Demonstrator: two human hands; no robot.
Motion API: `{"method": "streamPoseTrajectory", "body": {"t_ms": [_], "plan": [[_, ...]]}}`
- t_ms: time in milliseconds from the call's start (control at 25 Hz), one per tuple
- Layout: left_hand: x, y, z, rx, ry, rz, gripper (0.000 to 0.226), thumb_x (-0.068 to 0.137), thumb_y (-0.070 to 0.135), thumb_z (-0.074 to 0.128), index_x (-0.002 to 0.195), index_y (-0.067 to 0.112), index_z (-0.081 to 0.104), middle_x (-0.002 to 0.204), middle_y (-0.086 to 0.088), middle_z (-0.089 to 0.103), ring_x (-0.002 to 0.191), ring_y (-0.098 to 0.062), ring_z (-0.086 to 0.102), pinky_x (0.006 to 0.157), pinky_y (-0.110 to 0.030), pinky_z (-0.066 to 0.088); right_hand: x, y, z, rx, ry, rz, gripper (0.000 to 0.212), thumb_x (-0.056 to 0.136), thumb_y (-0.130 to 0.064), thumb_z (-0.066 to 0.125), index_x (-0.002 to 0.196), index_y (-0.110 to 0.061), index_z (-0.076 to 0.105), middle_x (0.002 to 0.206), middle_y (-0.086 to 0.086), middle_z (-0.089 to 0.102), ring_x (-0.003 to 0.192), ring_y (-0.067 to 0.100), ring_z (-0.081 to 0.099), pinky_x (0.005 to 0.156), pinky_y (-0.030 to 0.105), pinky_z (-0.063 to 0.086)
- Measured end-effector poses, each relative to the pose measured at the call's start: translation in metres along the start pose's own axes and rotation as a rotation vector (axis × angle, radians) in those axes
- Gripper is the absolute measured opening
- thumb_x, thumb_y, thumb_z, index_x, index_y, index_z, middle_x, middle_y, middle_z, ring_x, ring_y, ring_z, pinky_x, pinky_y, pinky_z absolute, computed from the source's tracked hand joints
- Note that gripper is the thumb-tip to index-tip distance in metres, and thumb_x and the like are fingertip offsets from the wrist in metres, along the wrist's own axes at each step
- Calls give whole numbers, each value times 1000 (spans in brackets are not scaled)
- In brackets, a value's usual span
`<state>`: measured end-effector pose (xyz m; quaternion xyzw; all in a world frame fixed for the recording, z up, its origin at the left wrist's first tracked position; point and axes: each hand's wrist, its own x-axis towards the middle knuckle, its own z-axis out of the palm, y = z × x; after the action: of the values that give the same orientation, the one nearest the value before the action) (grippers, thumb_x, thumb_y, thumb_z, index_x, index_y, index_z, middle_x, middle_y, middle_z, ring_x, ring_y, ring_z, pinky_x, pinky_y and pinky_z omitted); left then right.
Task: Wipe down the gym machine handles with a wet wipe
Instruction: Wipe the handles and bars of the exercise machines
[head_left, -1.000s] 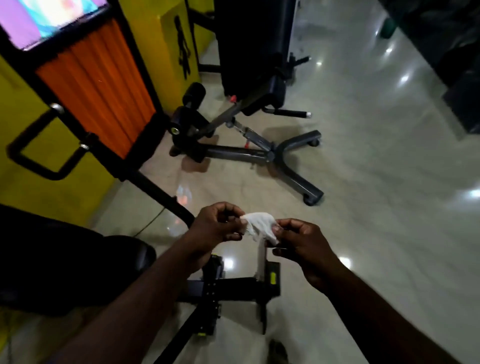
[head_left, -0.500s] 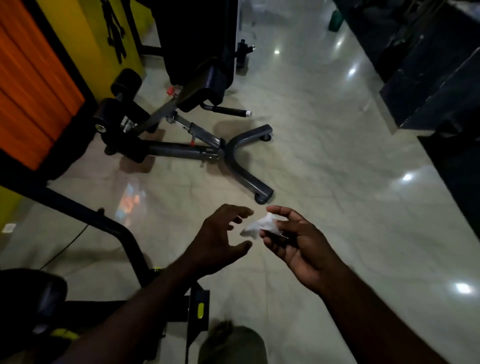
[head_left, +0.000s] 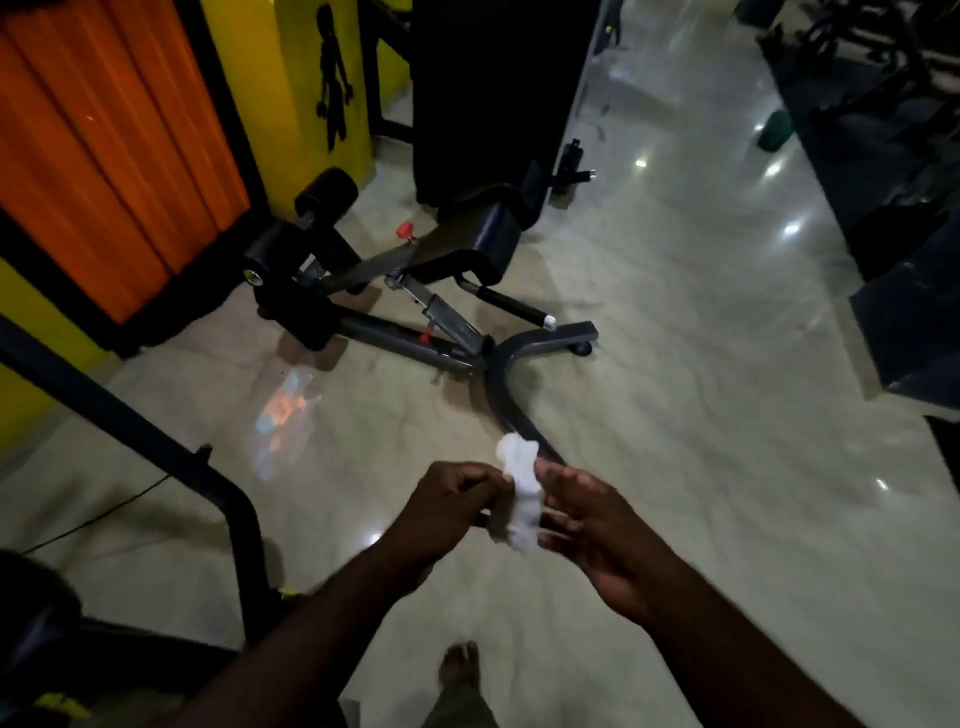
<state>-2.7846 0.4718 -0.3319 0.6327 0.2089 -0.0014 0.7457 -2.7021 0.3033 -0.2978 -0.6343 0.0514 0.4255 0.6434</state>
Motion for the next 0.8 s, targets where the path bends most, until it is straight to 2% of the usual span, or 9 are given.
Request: {"method": "streamPoseTrajectory", "body": {"t_ms": [80, 160, 240, 320, 400, 560, 640, 720, 800], "plan": [[24, 13, -3, -16, 36, 6, 18, 99, 10, 65, 91, 3, 79, 86, -22, 74, 77, -26, 69, 73, -39, 60, 31, -22, 2, -88, 57, -20, 52, 89, -27, 79, 134, -16, 57, 108, 7, 78, 97, 27, 75, 86, 42, 60], [42, 28, -12, -8, 156, 24, 9, 95, 6, 70, 90, 7, 78, 78, -11, 75, 75, -21, 69, 70, -33, 59, 51, -47, 10, -103, 79, -113, 44, 93, -11, 74, 132, -16, 56, 100, 14, 78, 85, 25, 76, 71, 36, 62], [57, 46, -24, -33, 273, 52, 12, 89, -2, 74, 94, 8, 71, 73, -10, 74, 71, -21, 68, 69, -34, 59, 74, -68, 20, -105, -10, -237, 40, 93, -2, 71, 128, -16, 58, 95, 20, 77, 83, 27, 76, 68, 35, 62], [76, 62, -44, -15, 373, 97, 22, 87, -7, 76, 98, 7, 64, 76, -23, 71, 71, -25, 65, 70, -38, 58, 108, -88, 35, -167, -123, -325, 36, 92, 3, 69, 124, -14, 61, 94, 24, 75, 83, 26, 76, 67, 36, 62], [94, 74, -69, 38, 464, 161, 25, 86, -6, 76, 100, 10, 63, 85, -30, 69, 73, -27, 64, 71, -41, 56, 151, -110, 54, -239, -215, -383, 26, 93, 4, 67, 113, -12, 67, 97, 21, 74, 87, 27, 74, 68, 39, 63], [114, 97, -111, 220, 689, 212, 22, 89, 6, 76, 98, 26, 75, 95, -2, 76, 86, -29, 70, 81, -50, 61, 220, -149, 104, -392, -431, -420, 15, 98, -5, 66, 101, -16, 76, 101, 3, 79, 97, 26, 76, 77, 38, 64], [117, 110, -129, 263, 791, 190, 21, 91, 9, 77, 101, 27, 79, 100, 6, 78, 90, -19, 73, 83, -43, 62, 247, -168, 135, -466, -619, -399, 13, 94, -13, 73, 104, -19, 77, 99, 1, 80, 96, 24, 76, 84, 41, 63], [119, 119, -150, 310, 901, 146, 22, 85, 12, 84, 102, 25, 80, 94, 6, 78, 84, -8, 71, 77, -27, 59, 272, -184, 169, -572, -794, -407, 29, 79, -24, 86, 106, -25, 77, 93, 4, 79, 90, 23, 77, 85, 42, 63], [112, 121, -175, 320, 1027, 114, 25, 79, 11, 89, 99, 23, 79, 83, 0, 75, 70, -5, 65, 68, -20, 54, 291, -189, 211, -695, -901, -425, 34, 75, -15, 89, 106, -25, 76, 92, 5, 79, 91, 26, 77, 84, 39, 63]]}}
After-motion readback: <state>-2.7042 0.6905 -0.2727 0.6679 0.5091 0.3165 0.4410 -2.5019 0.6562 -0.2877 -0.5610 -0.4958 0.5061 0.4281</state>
